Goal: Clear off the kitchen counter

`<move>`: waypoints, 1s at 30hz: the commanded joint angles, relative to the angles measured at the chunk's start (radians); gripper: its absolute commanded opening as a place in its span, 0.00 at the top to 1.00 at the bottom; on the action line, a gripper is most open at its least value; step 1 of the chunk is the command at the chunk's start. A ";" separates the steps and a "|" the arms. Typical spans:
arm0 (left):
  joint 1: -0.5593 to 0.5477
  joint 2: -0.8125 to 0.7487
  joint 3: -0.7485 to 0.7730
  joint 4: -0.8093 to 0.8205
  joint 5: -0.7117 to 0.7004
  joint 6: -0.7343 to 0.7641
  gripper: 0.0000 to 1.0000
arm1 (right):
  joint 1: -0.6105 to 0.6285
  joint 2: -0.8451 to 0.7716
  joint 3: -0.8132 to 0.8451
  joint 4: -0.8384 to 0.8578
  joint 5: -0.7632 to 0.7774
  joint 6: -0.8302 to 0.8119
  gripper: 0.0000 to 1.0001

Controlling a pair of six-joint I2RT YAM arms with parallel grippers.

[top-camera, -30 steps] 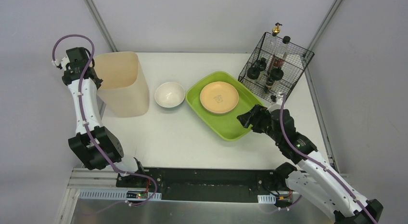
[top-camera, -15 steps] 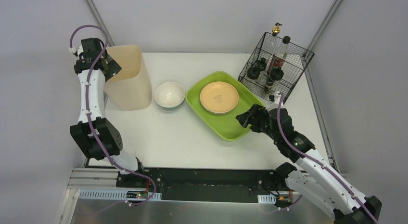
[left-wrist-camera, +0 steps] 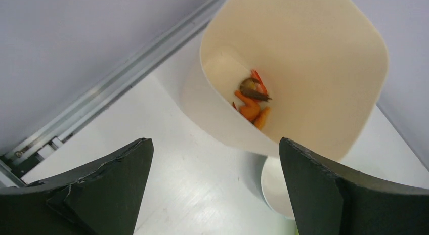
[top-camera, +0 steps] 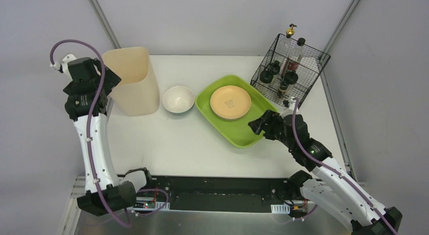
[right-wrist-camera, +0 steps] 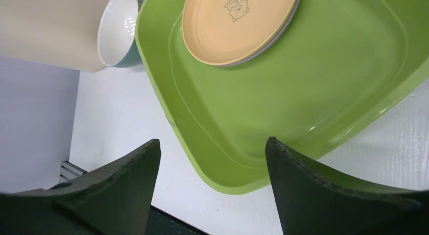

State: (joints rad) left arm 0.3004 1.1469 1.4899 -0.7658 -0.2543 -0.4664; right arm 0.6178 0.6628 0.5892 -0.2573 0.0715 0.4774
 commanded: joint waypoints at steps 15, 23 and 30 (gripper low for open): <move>-0.382 -0.262 -0.331 -0.046 0.197 -0.182 0.01 | 0.005 0.032 0.064 -0.034 0.026 -0.019 0.20; -0.647 -0.161 -0.440 0.035 -0.005 -0.289 0.01 | 0.006 0.034 0.059 -0.031 0.036 -0.010 0.20; -0.676 -0.086 -0.513 0.148 -0.072 -0.385 0.01 | 0.005 0.022 0.027 -0.005 0.047 -0.005 0.19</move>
State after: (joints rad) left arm -0.3672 1.0302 1.0008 -0.7101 -0.2409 -0.7681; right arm 0.6178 0.6975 0.6132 -0.3023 0.0944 0.4629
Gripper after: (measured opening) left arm 0.990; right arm 0.804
